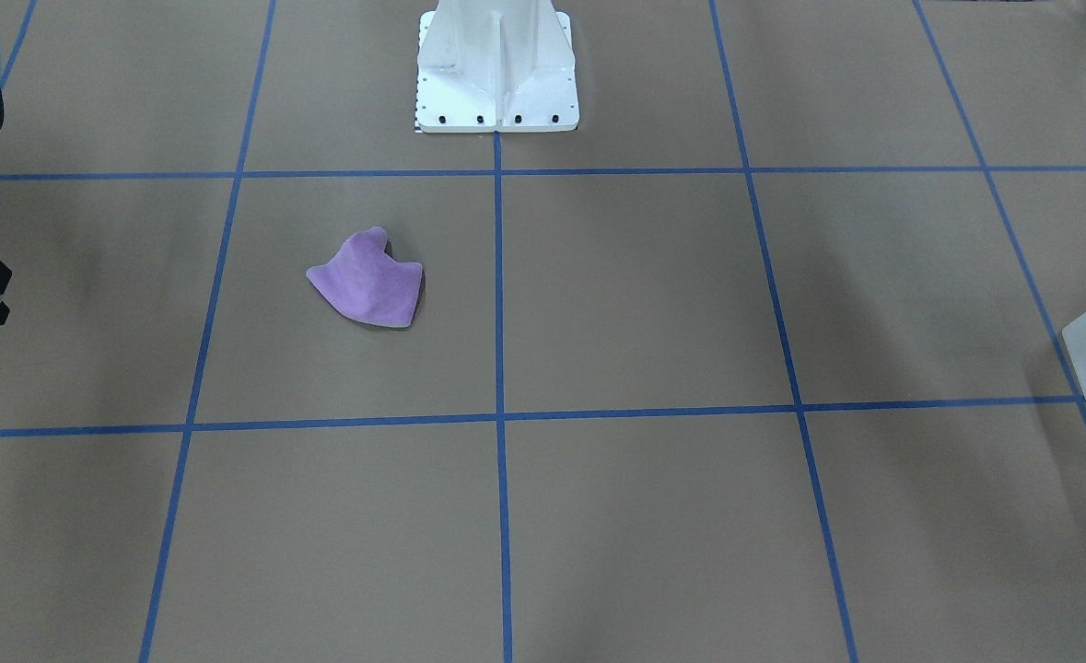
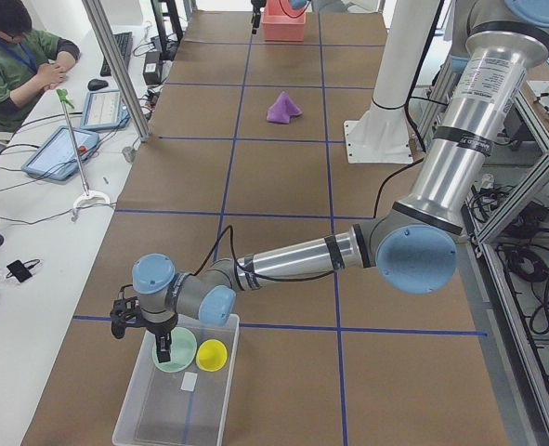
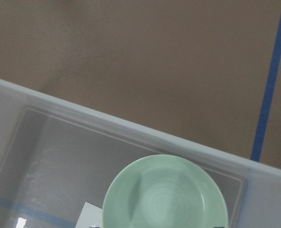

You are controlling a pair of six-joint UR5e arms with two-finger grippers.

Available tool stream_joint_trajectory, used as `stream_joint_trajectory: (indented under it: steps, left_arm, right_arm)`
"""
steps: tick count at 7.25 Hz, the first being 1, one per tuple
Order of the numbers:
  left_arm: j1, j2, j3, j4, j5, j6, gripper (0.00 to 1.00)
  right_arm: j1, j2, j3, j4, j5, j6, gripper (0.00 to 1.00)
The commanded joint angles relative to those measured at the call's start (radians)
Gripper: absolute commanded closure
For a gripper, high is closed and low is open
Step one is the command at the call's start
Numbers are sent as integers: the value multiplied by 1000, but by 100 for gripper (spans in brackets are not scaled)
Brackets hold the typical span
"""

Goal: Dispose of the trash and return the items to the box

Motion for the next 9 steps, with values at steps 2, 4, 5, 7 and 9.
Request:
stream_joint_trajectory:
  steps: [2,4,5,7,9]
  left_arm:
    - [-7,-5,-280,306,-5,-10,1]
    - [1,-13,-417,437,-46,-18,1]
    - [5,-1,-473,448,-151,-46,1]
    - [9,150,-612,425,-156,193,1]
    - [-2,283,-678,428,-156,466,1]
  right_arm:
    - [-8,7,1,-1,6,0,0]
    - [-25,1,12,0,8,2,0]
    - [-26,-8,24,0,8,8,0]
    - [-43,-11,62,0,9,69,0]
    - [-95,-31,125,0,1,180,0]
